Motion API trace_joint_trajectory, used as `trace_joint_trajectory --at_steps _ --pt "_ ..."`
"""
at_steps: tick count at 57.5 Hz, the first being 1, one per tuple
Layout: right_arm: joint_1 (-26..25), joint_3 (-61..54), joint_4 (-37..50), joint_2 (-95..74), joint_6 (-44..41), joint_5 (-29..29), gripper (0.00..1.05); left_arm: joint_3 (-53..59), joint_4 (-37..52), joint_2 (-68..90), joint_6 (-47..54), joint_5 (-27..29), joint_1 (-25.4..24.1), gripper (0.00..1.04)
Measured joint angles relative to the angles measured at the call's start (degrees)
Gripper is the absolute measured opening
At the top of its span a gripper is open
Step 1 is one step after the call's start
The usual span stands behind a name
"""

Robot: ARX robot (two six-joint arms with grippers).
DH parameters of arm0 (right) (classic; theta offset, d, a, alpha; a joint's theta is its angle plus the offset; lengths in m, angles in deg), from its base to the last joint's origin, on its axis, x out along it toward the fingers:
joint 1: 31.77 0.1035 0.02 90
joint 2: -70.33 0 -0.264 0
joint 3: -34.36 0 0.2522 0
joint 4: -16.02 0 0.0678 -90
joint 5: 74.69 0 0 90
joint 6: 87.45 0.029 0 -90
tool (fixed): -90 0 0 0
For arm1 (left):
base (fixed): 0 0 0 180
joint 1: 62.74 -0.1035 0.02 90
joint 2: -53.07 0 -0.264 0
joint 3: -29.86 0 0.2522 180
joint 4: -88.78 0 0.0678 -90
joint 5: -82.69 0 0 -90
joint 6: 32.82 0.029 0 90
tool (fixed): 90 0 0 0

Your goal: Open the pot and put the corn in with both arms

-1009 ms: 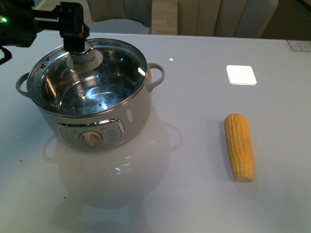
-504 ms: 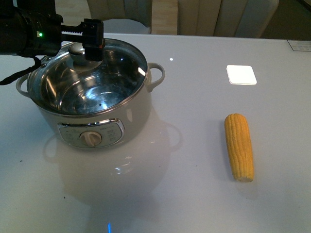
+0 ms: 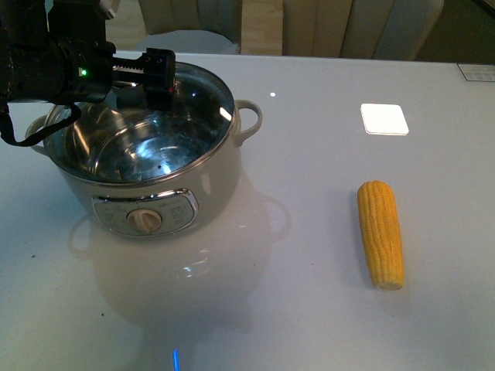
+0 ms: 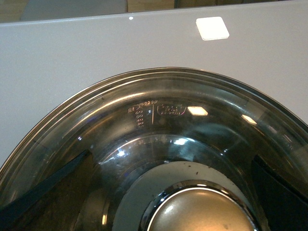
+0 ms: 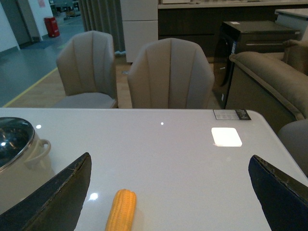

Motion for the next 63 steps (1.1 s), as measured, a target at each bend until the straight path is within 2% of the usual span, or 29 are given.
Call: trace_joint_trajectory --at_steps 15,24,42,63 --pt "0.0 0.0 0.0 0.0 0.0 0.0 0.96 0.0 0.68 0.46 0.46 0.2 0.7 0.98" --pt "0.0 0.0 0.0 0.0 0.0 0.0 0.96 0.0 0.66 0.48 0.5 0.24 0.76 0.87" --pt "0.0 0.0 0.0 0.0 0.0 0.0 0.96 -0.26 0.57 0.48 0.66 0.22 0.85 0.43" --pt "0.0 0.0 0.0 0.0 0.0 0.0 0.96 -0.48 -0.15 0.26 1.42 0.81 0.92 0.42"
